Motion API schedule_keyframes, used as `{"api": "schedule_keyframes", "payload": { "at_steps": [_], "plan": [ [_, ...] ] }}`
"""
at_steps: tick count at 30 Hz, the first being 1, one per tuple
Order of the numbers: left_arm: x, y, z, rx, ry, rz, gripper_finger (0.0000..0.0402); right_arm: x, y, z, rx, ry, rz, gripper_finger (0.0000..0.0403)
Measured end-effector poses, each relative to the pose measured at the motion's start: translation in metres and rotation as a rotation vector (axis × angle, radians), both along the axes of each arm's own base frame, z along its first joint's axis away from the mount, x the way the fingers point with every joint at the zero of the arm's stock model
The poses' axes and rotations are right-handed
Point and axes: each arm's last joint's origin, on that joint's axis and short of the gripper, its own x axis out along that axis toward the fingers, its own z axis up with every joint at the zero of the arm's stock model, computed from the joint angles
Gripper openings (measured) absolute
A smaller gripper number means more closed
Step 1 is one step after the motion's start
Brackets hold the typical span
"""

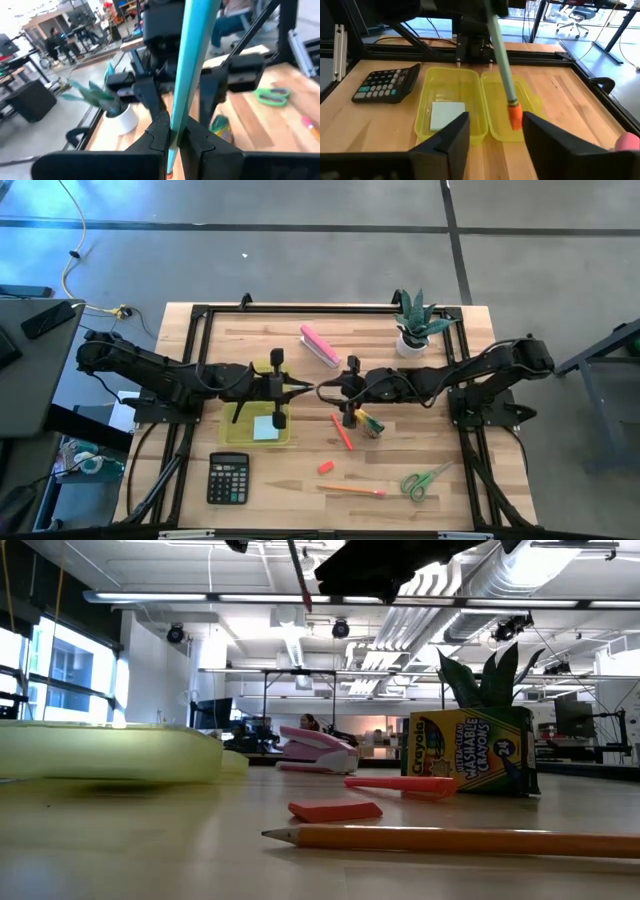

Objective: Pack school essentials
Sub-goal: Put the blue pencil into the yellow supply box

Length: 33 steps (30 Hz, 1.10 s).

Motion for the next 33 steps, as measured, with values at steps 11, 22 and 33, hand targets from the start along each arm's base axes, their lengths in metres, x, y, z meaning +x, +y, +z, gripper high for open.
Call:
{"api": "schedule_keyframes", "payload": {
  "at_steps": [11, 22, 33],
  "plan": [
    [-0.015, 0.003, -0.011, -0.136, 0.280, 0.130, 0.0015, -0.023, -0.006, 0.020, 0.008, 0.023, -0.106, 0.0204],
    [-0.041, 0.001, -0.021, -0.455, 0.638, 0.205, 0.0017, -0.031, -0.008, 0.026, -0.007, 0.025, -0.152, 0.0204],
    [-0.064, -0.002, -0.044, -0.724, 0.871, 0.338, 0.0018, -0.032, -0.009, 0.024, 0.012, 0.040, -0.163, 0.0204]
  ]
}}
